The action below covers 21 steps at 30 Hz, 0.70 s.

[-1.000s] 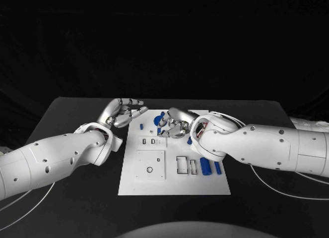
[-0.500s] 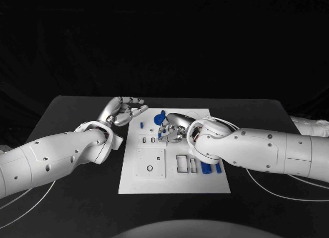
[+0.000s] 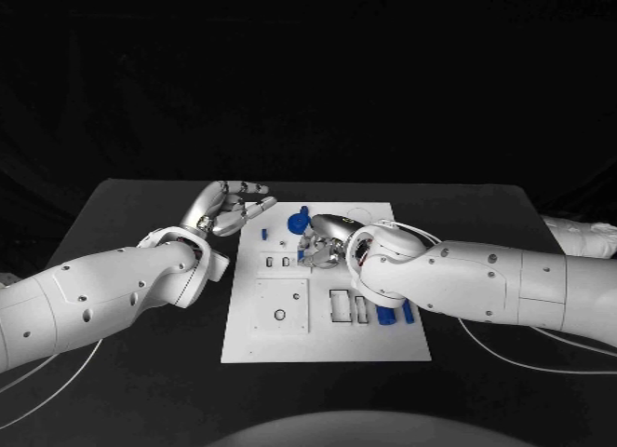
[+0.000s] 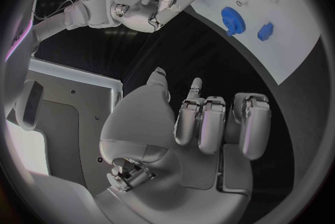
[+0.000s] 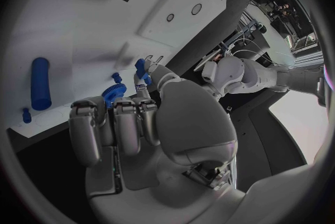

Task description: Assemble the parts on the task board

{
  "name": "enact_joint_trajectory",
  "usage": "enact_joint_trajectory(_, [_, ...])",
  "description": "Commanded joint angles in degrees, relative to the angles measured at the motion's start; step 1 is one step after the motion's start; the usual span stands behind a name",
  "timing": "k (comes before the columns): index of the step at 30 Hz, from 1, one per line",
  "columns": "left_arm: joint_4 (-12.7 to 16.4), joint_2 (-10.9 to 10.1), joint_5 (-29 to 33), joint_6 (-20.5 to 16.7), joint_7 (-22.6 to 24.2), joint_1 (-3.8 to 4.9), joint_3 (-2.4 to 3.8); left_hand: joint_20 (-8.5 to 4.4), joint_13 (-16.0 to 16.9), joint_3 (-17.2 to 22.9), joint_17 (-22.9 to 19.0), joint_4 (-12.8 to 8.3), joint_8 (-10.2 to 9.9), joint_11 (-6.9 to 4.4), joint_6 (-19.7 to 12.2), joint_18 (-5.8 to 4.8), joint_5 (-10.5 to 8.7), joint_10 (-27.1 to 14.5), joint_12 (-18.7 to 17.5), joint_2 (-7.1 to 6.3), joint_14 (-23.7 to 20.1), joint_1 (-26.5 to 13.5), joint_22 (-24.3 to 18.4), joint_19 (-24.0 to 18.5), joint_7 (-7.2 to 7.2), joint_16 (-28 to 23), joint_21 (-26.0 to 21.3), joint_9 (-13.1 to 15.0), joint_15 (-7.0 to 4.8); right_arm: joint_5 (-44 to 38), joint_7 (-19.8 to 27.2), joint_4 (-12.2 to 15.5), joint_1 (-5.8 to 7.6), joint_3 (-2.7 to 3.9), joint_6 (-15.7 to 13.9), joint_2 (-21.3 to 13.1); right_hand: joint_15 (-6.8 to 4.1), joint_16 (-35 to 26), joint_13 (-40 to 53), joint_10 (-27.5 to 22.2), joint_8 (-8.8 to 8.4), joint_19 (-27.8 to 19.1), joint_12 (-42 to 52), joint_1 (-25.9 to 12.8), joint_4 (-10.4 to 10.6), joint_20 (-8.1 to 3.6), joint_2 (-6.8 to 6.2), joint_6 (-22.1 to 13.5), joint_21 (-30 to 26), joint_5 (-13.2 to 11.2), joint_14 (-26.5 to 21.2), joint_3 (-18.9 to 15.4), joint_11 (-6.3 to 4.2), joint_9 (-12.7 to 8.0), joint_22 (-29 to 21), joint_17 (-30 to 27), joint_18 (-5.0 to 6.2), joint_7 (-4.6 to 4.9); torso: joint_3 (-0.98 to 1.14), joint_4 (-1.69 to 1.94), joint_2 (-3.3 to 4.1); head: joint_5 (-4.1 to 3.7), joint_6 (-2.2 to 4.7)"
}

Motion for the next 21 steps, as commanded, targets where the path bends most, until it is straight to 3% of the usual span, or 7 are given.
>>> enact_joint_trajectory(1, [0.3,0.0,-0.2,0.6,0.6,0.03,0.04,0.18,15.1,-0.3,15.1,0.1,-0.2,-0.41,0.3,-0.41,0.27,6.0,0.1,-0.06,6.1,0.5,15.1,5.9,0.15,0.1,0.1,-0.1,-0.37,-1.7,0.1,-0.7,-0.25,0.00,0.3,0.4,0.50,0.2,15.1,6.1,0.23,6.1,0.2,0.0,-0.2,0.35,0.28,0.1,0.3,0.0,6.1,0.0,0.49,0.1,15.1,15.1,-0.39,0.07,0.00,0.02,0.01,-0.02,-0.21])
enact_joint_trajectory(13, [0.7,-0.4,-0.2,0.4,0.6,0.05,0.04,0.18,15.1,-0.3,15.1,0.1,-0.2,-0.41,0.3,-0.41,0.28,6.0,0.1,-0.03,6.1,0.5,15.1,5.9,0.15,0.1,0.1,-0.1,-0.37,-1.4,0.4,-1.6,-0.58,0.00,-0.1,0.9,0.66,0.2,15.1,6.1,0.00,6.1,0.2,-0.1,-0.3,0.51,0.09,-0.1,0.3,-0.2,6.1,-0.1,0.64,0.0,15.1,15.1,-0.39,0.21,0.03,0.08,0.00,-0.53,-0.42])
enact_joint_trajectory(21, [0.7,-0.8,-0.2,0.2,0.6,0.05,0.04,0.18,15.1,-0.3,15.1,0.1,-0.2,-0.41,0.3,-0.41,0.28,6.0,0.1,-0.03,6.1,0.5,15.1,5.9,0.15,0.1,0.1,-0.1,-0.37,-1.3,0.6,-1.6,-0.59,0.00,-0.4,1.0,0.72,0.2,15.1,6.1,-0.12,6.1,0.2,-0.2,-0.3,0.58,0.00,-0.2,0.3,-0.2,6.1,-0.1,0.68,-0.1,15.1,15.1,-0.39,0.23,0.02,0.08,-0.07,-0.37,-0.59])
